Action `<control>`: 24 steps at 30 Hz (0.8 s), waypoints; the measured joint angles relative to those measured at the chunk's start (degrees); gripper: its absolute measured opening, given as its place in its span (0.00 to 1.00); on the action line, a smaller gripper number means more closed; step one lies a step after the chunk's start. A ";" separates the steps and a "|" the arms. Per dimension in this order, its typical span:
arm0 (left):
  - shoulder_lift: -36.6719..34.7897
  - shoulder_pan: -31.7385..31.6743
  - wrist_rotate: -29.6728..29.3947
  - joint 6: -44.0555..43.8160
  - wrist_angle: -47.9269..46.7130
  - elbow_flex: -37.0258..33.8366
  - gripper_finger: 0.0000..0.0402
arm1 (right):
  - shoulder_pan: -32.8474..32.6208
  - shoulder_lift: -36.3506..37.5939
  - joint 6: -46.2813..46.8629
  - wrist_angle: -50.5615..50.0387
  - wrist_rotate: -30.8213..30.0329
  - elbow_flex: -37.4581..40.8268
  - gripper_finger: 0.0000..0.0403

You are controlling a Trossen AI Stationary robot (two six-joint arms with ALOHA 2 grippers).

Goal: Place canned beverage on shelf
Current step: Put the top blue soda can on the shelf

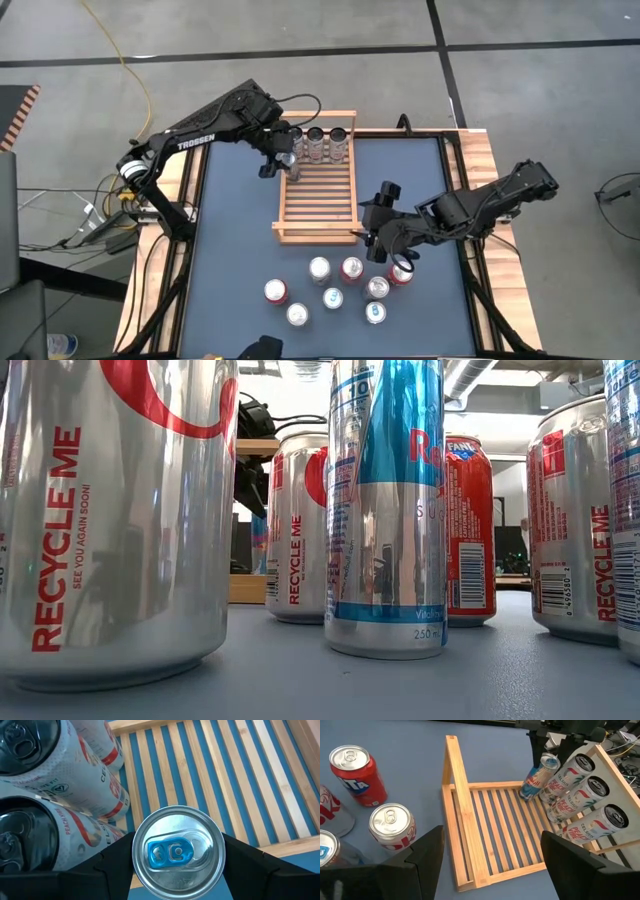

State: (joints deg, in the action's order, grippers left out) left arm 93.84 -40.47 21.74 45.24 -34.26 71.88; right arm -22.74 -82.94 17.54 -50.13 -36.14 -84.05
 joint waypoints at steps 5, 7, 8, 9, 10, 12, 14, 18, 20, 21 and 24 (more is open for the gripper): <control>0.00 0.00 -0.35 0.13 -0.26 0.00 0.61 | 0.00 0.00 0.00 0.00 0.00 0.00 0.75; 0.00 0.06 -1.55 0.08 -0.41 0.00 0.62 | 0.00 0.00 0.00 0.00 0.00 0.00 0.75; 0.00 0.15 -1.92 -0.05 -0.29 0.00 0.63 | 0.00 0.00 0.00 0.00 0.00 0.00 0.75; 0.00 0.22 -2.63 -0.37 -0.10 0.00 0.64 | 0.00 0.00 0.02 0.00 0.02 0.00 0.75; 0.00 0.33 -2.96 -0.75 0.33 0.00 0.65 | 0.00 0.00 0.02 0.00 0.02 0.00 0.75; 0.00 0.35 -3.04 -1.37 0.81 0.00 0.67 | 0.00 0.00 0.02 0.00 0.02 0.00 0.75; 0.00 0.35 -3.03 -1.51 0.74 0.01 0.68 | 0.00 0.00 0.02 0.00 0.02 0.00 0.75; 0.00 0.35 -3.13 -2.24 0.48 0.02 0.71 | 0.00 0.00 0.00 0.00 0.02 0.00 0.75; 0.00 0.35 -3.15 -2.47 0.42 0.02 0.71 | 0.00 0.00 -0.02 -0.02 0.04 0.00 0.75; 0.00 0.39 -3.13 -2.80 0.39 0.02 0.71 | 0.00 0.00 -0.02 0.00 0.03 0.00 0.75; -0.11 0.46 -3.41 -3.00 0.31 0.02 0.71 | 0.00 0.00 -0.44 -0.02 0.04 0.00 0.75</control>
State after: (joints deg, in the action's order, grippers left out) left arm 93.73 -40.01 18.33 42.24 -33.95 71.90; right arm -22.74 -82.94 17.10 -50.15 -36.10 -84.05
